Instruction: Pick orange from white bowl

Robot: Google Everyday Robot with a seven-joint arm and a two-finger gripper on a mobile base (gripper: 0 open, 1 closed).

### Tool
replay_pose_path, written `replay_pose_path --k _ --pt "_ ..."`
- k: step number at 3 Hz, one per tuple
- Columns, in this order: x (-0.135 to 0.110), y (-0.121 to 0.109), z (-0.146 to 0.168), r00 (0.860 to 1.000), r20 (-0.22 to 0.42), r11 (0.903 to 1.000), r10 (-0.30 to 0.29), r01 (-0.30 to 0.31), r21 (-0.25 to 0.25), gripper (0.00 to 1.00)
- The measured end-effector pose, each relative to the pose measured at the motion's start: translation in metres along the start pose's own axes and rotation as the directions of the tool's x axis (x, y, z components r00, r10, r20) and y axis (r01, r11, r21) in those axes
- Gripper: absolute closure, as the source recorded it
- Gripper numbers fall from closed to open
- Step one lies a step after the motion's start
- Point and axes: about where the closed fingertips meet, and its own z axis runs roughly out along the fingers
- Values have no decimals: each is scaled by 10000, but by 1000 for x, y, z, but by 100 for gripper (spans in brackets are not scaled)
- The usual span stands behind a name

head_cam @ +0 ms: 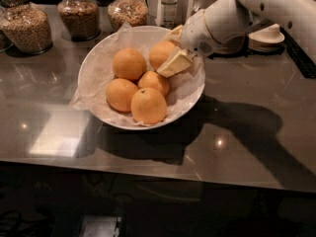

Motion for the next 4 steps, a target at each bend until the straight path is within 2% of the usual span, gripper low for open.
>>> replay_pose_path --k 1,2,3,4 --pt "-6 3 4 9999 71 9997 -125 126 -201 100" --pt "-40 16 -10 9897 1236 9951 -728 804 -578 100" --pt "-89 33 -44 9380 3083 9807 -1587 1858 -606 100" --pt "-120 55 -79 8602 4652 9621 -2089 2661 -599 100"
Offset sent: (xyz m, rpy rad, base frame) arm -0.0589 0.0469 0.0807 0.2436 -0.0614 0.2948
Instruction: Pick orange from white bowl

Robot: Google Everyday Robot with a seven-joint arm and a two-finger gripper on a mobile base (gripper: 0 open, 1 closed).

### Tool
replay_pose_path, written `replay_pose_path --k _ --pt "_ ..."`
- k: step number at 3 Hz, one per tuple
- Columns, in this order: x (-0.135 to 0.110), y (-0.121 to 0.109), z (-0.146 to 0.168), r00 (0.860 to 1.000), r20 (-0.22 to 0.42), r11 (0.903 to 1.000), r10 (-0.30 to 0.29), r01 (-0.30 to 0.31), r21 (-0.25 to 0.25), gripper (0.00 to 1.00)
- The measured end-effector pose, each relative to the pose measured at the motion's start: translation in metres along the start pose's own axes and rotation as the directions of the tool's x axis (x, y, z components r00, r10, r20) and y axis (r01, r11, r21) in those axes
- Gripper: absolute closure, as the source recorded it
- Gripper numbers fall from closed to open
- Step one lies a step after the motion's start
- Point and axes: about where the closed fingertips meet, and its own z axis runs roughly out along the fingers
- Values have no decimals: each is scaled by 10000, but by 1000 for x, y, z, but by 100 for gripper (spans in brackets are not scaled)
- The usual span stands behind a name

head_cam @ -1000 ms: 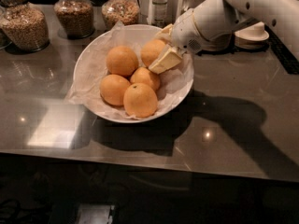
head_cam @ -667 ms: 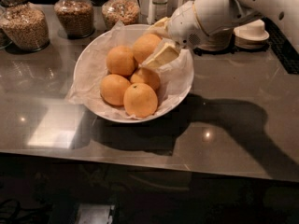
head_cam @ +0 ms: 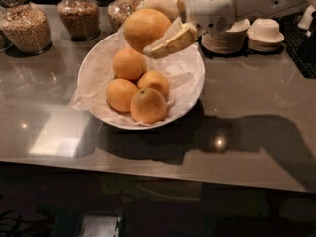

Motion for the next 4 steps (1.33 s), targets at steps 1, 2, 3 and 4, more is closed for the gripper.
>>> replay_pose_path --k 1,2,3,4 --pt "-23 20 -18 9950 957 9990 -288 318 -299 100" --pt "-43 46 -31 9901 1290 9954 -562 656 -698 100" --pt "-65 72 -35 9883 1125 9868 -1028 1155 -1133 100" --pt "-65 72 -35 9883 1125 9868 -1028 1155 -1133 100"
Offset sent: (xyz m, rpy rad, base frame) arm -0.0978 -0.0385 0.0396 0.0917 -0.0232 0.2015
